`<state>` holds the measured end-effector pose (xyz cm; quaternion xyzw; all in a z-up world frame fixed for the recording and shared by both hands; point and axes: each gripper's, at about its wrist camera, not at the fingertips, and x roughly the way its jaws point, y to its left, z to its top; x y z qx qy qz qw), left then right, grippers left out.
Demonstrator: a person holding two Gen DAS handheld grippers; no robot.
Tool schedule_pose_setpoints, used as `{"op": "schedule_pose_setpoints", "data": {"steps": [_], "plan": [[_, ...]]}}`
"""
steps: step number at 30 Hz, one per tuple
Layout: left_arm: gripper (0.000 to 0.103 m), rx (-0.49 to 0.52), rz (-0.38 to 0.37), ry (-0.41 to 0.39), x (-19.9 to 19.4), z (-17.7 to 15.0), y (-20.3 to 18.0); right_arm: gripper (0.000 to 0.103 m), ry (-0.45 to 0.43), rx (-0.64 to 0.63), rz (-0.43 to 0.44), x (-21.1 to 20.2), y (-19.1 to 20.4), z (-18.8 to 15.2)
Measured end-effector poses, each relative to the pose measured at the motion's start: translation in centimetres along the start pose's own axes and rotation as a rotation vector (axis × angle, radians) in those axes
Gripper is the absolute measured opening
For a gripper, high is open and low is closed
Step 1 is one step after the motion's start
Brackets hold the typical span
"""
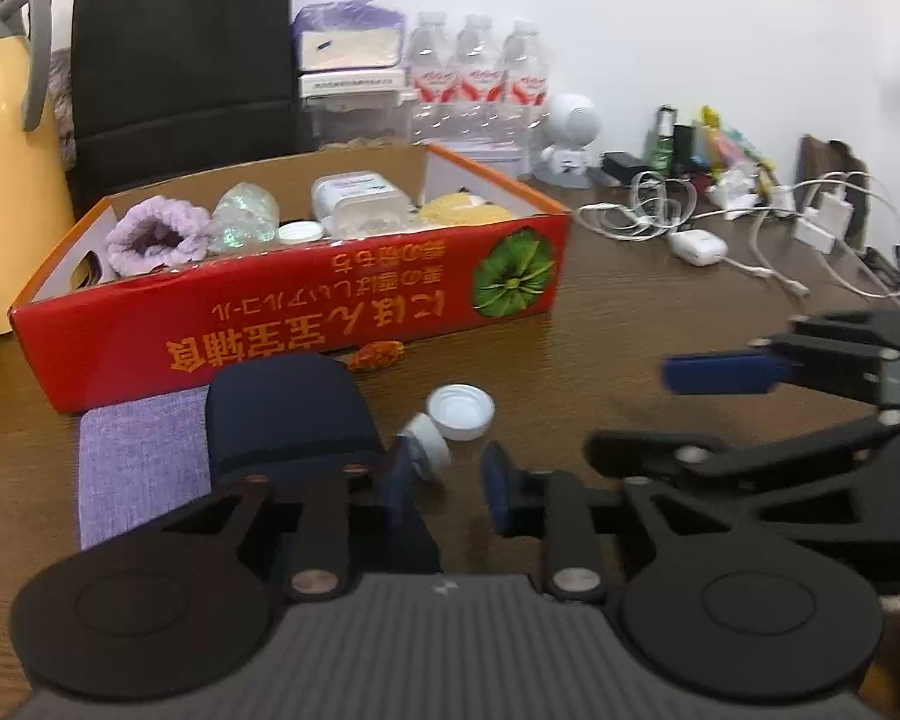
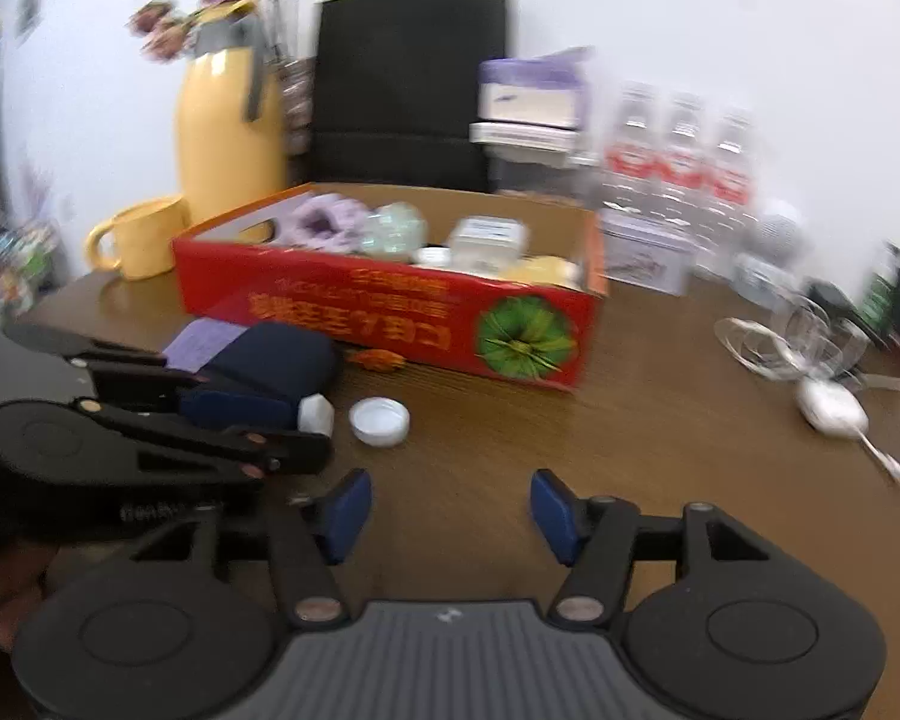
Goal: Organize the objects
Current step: 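Grasp a small white piece with the left tool while the right tool grasps a white bottle cap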
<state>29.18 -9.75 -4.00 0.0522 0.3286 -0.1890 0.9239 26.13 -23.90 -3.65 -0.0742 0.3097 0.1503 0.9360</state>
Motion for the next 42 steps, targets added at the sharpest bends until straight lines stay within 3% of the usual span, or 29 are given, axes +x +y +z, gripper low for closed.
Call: {"op": "schedule_pose_setpoints", "data": {"steps": [3,9,15,18,21,22,24,25,26,30,33,34,35,37,39,40,42], "plan": [[0.017,-0.072,-0.017,0.051,1.6,0.7,1.0,0.043,0.018,-0.052,0.008,2.3,-0.1,1.1],[0.001,-0.113,-0.011,0.041,1.9,0.6,1.8,0.044,0.025,-0.055,0.088,4.3,-0.5,1.8],[0.003,-0.121,-0.007,0.013,1.3,0.8,2.2,0.042,0.041,-0.070,0.100,5.8,0.0,1.9],[0.005,-0.111,-0.003,-0.006,1.6,1.1,2.2,0.029,0.031,-0.069,0.116,6.3,0.1,1.8],[0.006,-0.113,-0.032,0.019,2.2,1.6,2.6,0.027,0.022,-0.076,0.118,6.4,0.1,1.7],[0.009,-0.112,-0.042,0.025,2.5,1.7,2.8,0.027,0.019,-0.077,0.113,6.4,0.0,1.7],[0.028,-0.120,-0.068,0.030,2.8,2.1,3.1,0.028,0.016,-0.066,0.102,6.5,-0.3,1.7],[0.046,-0.129,-0.111,0.029,2.9,2.4,3.2,0.029,0.015,-0.065,0.100,6.5,-0.4,1.6],[0.053,-0.139,-0.119,0.027,3.0,2.5,3.2,0.030,0.013,-0.062,0.095,6.4,-0.5,1.6],[0.063,-0.110,-0.092,0.018,3.9,3.4,2.5,0.030,0.008,-0.066,0.060,6.5,-1.1,1.6],[0.058,-0.124,-0.100,0.047,5.2,4.1,2.8,0.037,0.004,-0.067,0.063,6.6,-1.4,1.5],[0.046,-0.132,-0.109,0.067,5.7,4.3,3.0,0.046,0.002,-0.071,0.064,6.6,-1.3,1.5],[0.042,-0.131,-0.108,0.077,6.0,4.4,3.1,0.050,0.000,-0.071,0.068,6.6,-1.3,1.5],[0.039,-0.127,-0.094,0.065,6.4,4.5,3.1,0.049,0.003,-0.067,0.082,6.8,-1.2,1.6],[0.027,-0.125,-0.096,0.065,6.5,4.5,3.1,0.046,0.003,-0.075,0.094,7.0,-1.0,1.8],[0.027,-0.119,-0.100,0.068,6.4,4.4,3.0,0.037,0.002,-0.077,0.103,7.0,-0.9,1.8],[0.027,-0.125,-0.099,0.069,6.0,4.3,3.0,0.032,0.006,-0.059,0.120,7.1,-1.0,1.9]]}}
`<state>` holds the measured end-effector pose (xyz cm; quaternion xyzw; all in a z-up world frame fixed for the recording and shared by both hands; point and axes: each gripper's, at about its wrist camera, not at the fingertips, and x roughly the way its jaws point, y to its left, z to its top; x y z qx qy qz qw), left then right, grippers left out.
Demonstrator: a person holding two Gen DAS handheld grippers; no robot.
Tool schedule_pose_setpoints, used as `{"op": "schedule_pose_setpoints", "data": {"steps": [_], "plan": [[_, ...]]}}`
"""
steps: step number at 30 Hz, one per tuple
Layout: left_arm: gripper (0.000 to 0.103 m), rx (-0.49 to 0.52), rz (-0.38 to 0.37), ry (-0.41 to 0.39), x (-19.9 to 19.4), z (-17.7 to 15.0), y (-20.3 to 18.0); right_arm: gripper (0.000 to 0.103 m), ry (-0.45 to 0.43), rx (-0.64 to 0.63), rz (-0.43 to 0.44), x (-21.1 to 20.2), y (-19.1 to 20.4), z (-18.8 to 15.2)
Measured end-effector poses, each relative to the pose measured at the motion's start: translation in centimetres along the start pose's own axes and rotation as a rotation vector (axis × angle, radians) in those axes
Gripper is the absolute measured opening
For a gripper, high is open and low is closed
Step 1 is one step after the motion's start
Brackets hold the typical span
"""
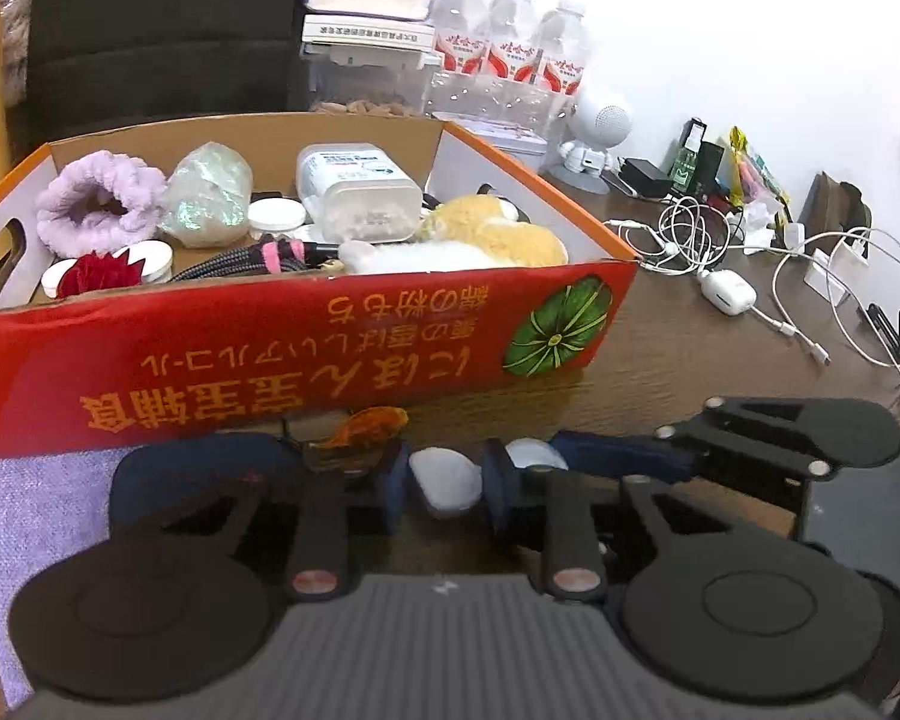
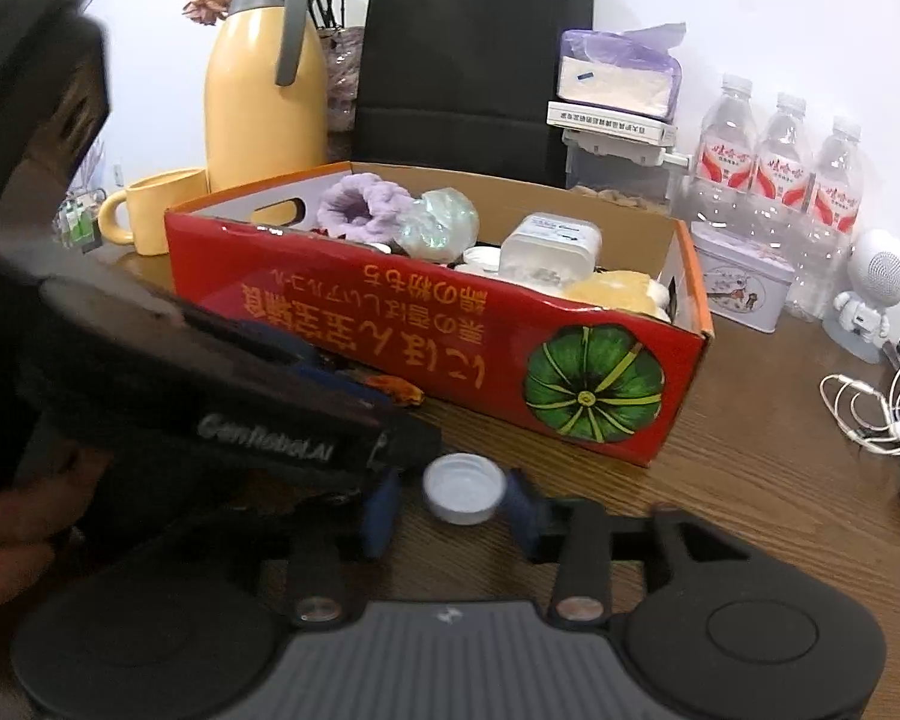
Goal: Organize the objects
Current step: 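Grasp a small white piece with the left tool while the right tool grasps a white bottle cap, then carry both white items into the red box and open both tools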
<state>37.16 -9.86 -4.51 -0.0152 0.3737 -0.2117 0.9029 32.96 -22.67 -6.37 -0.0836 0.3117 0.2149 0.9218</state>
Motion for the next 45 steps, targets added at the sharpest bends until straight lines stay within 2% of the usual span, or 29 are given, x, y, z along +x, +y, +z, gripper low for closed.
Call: {"op": "schedule_pose_setpoints", "data": {"steps": [2,5,10,12,15,18,21,24,27,31,34,37,41,42,45], "plan": [[0.027,-0.017,0.006,-0.005,-0.7,-0.1,0.2,0.028,0.002,0.016,0.020,0.0,0.0,0.0],[0.027,-0.044,0.016,-0.039,-3.1,-0.7,0.5,0.028,0.000,0.021,-0.023,-0.4,0.5,-0.2],[0.027,-0.159,-0.002,-0.118,-10.6,-3.9,1.2,0.028,-0.018,0.019,-0.097,-3.9,2.1,-1.4],[0.027,-0.156,0.038,-0.144,-13.8,-6.0,0.7,0.028,-0.065,0.036,-0.109,-6.8,3.5,-2.3],[0.027,-0.132,0.125,-0.158,-17.3,-9.5,-0.1,0.028,-0.139,0.126,-0.082,-11.0,5.2,-4.5],[0.027,-0.123,0.199,-0.117,-19.4,-12.5,-0.2,0.028,-0.154,0.164,-0.112,-14.4,7.1,-6.8],[0.027,-0.125,0.207,-0.118,-21.6,-14.5,-0.1,0.028,-0.138,0.175,-0.112,-17.6,8.5,-8.5],[0.027,-0.115,0.220,-0.149,-23.1,-15.3,-0.2,0.028,-0.141,0.152,-0.138,-19.5,9.6,-9.8],[0.027,-0.098,0.219,-0.169,-23.9,-15.5,-0.4,0.028,-0.138,0.184,-0.175,-20.1,9.9,-10.7],[0.027,-0.091,0.194,-0.188,-24.2,-15.5,-0.4,0.028,-0.160,0.209,-0.161,-20.5,10.1,-10.9],[0.027,-0.111,0.190,-0.207,-23.6,-13.9,0.6,0.028,-0.160,0.184,-0.162,-19.9,9.6,-9.8],[0.027,-0.110,0.112,-0.251,-22.9,-9.9,2.2,0.028,-0.214,0.137,-0.138,-19.6,8.4,-6.7],[0.027,-0.108,-0.007,-0.244,-19.4,-2.1,5.0,0.028,-0.272,0.079,-0.063,-16.9,5.1,0.4],[0.027,-0.112,-0.015,-0.236,-18.0,0.1,5.8,0.028,-0.272,0.075,-0.042,-15.6,4.1,2.3],[0.027,-0.104,0.025,-0.163,-12.1,5.6,7.5,0.028,-0.221,0.092,-0.029,-10.0,0.8,7.4]]}}
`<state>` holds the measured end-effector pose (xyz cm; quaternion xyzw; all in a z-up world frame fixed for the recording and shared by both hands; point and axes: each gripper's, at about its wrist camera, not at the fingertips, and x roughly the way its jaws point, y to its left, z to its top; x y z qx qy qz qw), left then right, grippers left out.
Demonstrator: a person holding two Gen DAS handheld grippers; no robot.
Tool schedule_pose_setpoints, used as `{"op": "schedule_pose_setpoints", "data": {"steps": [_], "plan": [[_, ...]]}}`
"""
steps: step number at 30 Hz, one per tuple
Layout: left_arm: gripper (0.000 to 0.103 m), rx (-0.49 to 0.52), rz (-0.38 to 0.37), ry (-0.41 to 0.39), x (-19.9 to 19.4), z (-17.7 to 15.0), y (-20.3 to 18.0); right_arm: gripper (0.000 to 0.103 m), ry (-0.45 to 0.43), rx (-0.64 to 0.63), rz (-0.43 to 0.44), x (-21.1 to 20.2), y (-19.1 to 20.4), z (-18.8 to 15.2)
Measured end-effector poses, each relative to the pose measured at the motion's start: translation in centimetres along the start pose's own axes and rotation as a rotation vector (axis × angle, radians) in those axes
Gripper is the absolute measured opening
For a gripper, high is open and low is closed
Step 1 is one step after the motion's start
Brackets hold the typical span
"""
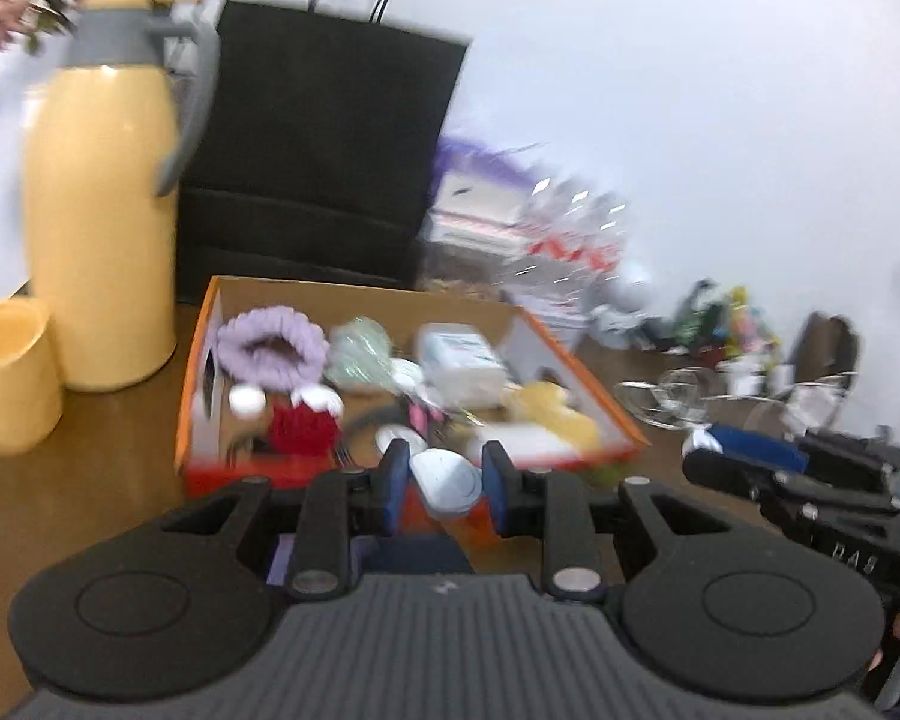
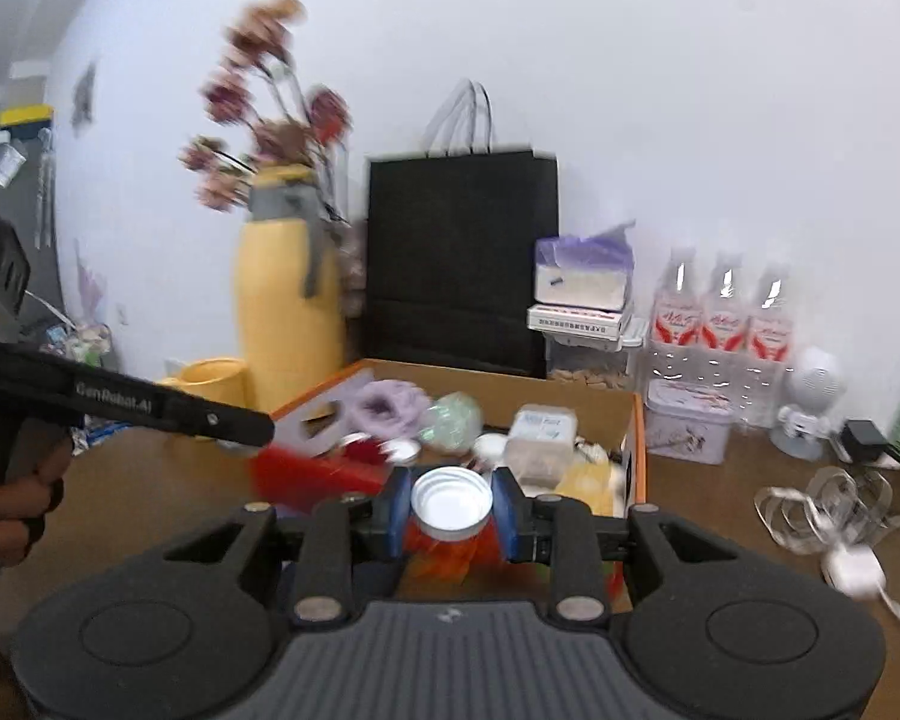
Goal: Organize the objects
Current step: 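Carry both white items into the red box and open both tools, then grasp the purple cloth with the left tool while the right tool grasps the small orange piece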
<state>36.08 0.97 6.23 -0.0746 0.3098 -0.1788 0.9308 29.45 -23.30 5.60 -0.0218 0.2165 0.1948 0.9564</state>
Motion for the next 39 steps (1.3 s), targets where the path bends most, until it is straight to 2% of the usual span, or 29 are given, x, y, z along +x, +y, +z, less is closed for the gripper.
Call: {"op": "schedule_pose_setpoints", "data": {"steps": [3,4,6,7,8,9,10,13,18,22,25,27,29,31,33,35,39], "plan": [[0.027,0.056,0.111,0.084,6.5,2.0,0.7,0.028,0.090,0.099,0.018,7.8,-3.4,2.4],[0.027,0.092,0.126,0.107,8.3,2.2,0.9,0.028,0.117,0.135,0.012,10.1,-4.2,2.6],[0.029,0.093,0.122,0.149,10.9,2.3,1.4,0.029,0.193,0.214,-0.005,14.4,-6.1,2.4],[0.037,0.078,0.121,0.160,11.7,2.2,1.8,0.029,0.207,0.245,-0.011,15.9,-6.7,2.3],[0.053,0.054,0.120,0.162,12.1,2.2,2.2,0.032,0.214,0.271,-0.021,17.1,-7.2,2.1],[0.059,0.034,0.116,0.154,12.2,2.2,2.6,0.037,0.212,0.291,-0.041,17.9,-7.5,1.8],[0.064,0.022,0.115,0.143,12.1,2.4,2.8,0.045,0.207,0.297,-0.048,18.3,-7.5,1.6],[0.065,0.038,0.122,0.107,10.6,3.0,2.9,0.047,0.183,0.305,-0.056,18.3,-7.8,1.5],[0.078,0.059,0.135,0.017,5.6,3.6,1.6,0.054,0.124,0.303,-0.053,14.5,-7.2,2.8],[0.094,0.097,0.108,-0.047,0.2,1.4,-0.7,0.055,0.075,0.250,-0.052,9.4,-4.8,1.9],[0.096,0.112,0.090,-0.081,-4.3,-2.3,-2.8,0.056,0.071,0.207,-0.039,4.6,-2.0,-0.7],[0.098,0.106,0.050,-0.093,-7.8,-5.6,-4.1,0.060,0.048,0.180,-0.018,0.6,0.1,-2.7],[0.103,0.110,-0.003,-0.112,-11.3,-9.0,-5.2,0.073,0.009,0.135,-0.014,-3.7,2.3,-5.1],[0.103,0.102,-0.026,-0.135,-14.5,-12.6,-6.0,0.074,-0.003,0.102,-0.020,-7.1,4.0,-7.4],[0.103,0.068,-0.018,-0.131,-16.5,-15.8,-6.3,0.074,0.030,0.094,-0.033,-10.0,5.5,-9.8],[0.103,0.033,0.033,-0.085,-16.8,-18.2,-6.5,0.074,0.078,0.113,-0.043,-11.9,6.4,-11.8],[0.103,0.062,0.126,-0.027,-15.8,-20.1,-7.1,0.074,0.121,0.088,-0.053,-14.3,7.4,-14.3]]}}
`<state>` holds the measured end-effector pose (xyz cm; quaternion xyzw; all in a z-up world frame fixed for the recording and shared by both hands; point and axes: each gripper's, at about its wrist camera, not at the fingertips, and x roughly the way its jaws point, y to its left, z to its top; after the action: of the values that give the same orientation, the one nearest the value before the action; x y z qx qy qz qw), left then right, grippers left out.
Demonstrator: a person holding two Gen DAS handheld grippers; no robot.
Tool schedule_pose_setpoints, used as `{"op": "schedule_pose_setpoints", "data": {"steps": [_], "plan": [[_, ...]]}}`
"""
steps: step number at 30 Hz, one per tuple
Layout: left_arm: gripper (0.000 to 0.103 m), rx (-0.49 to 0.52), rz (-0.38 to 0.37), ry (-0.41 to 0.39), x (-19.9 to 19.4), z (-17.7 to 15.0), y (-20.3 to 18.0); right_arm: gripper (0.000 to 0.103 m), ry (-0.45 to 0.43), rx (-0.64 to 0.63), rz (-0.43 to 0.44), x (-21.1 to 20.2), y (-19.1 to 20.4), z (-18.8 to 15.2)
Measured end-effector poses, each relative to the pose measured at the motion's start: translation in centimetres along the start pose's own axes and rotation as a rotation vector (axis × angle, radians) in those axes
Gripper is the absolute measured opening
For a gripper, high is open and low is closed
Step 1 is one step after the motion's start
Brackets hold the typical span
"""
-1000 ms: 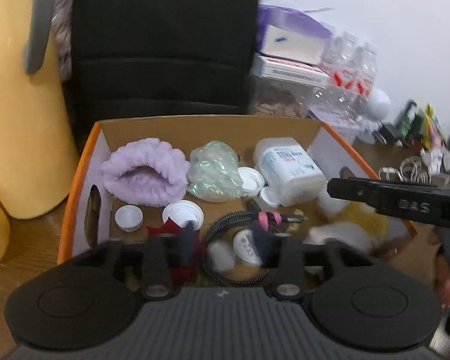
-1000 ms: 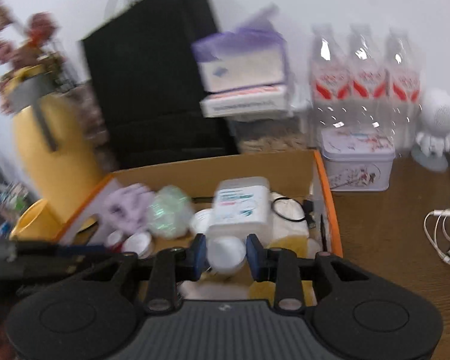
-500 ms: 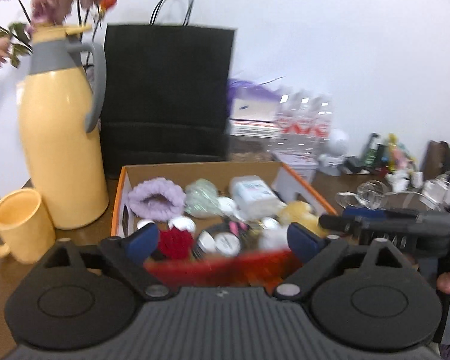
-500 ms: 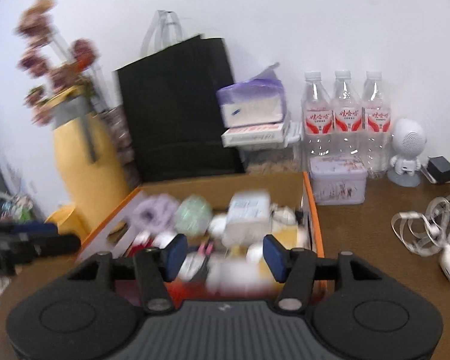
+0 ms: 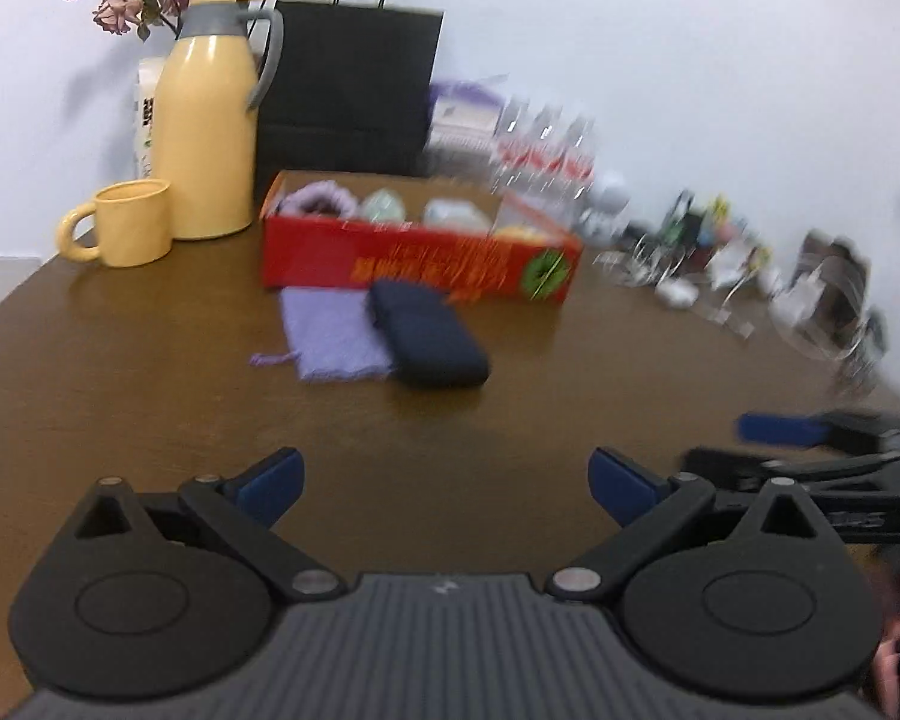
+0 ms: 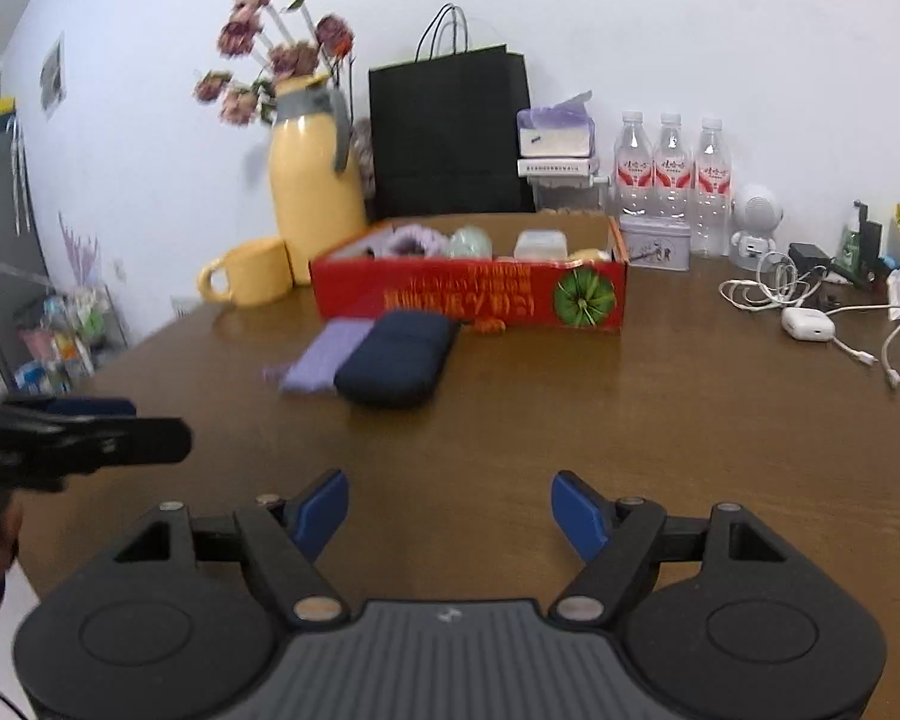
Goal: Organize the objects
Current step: 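Grasp the purple cloth with the left tool while the right tool grasps the small orange piece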
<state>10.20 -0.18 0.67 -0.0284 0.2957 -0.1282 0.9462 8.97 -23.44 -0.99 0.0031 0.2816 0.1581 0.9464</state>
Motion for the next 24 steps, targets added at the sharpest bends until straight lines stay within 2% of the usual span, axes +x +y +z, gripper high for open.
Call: {"op": "schedule_pose_setpoints", "data": {"steps": [3,7,9,10,13,14,16,18,22,24], "plan": [[0.103,0.027,0.012,-0.040,0.7,0.4,-0.8,0.074,-0.021,-0.008,-0.054,-1.0,-0.4,-0.4],[0.103,0.040,0.046,-0.058,3.1,0.9,-1.3,0.074,-0.062,0.029,-0.073,-1.2,-1.7,-0.4],[0.103,0.042,0.085,-0.036,5.1,1.5,-1.2,0.074,-0.070,0.030,-0.074,-0.7,-2.3,-0.3],[0.103,0.037,0.081,-0.025,6.1,2.0,-1.1,0.074,-0.067,0.029,-0.074,-0.1,-2.7,-0.1],[0.103,0.034,0.024,-0.015,9.7,3.8,-0.9,0.072,-0.048,0.030,-0.067,2.1,-3.9,0.8],[0.103,0.051,0.029,-0.008,10.9,4.6,-1.0,0.070,-0.043,0.032,-0.066,3.0,-4.3,1.4],[0.103,0.086,0.095,-0.038,12.5,5.9,-0.6,0.069,-0.053,0.017,-0.077,4.7,-4.9,2.9],[0.102,0.073,0.157,-0.059,13.5,7.2,1.2,0.066,-0.069,0.007,-0.071,6.1,-5.4,4.5],[0.100,0.000,0.256,0.013,16.2,8.7,5.7,0.065,-0.039,-0.022,-0.031,10.7,-5.9,7.5],[0.099,-0.010,0.227,0.069,17.9,8.9,7.1,0.064,-0.014,-0.059,-0.008,13.8,-5.4,8.9]]}}
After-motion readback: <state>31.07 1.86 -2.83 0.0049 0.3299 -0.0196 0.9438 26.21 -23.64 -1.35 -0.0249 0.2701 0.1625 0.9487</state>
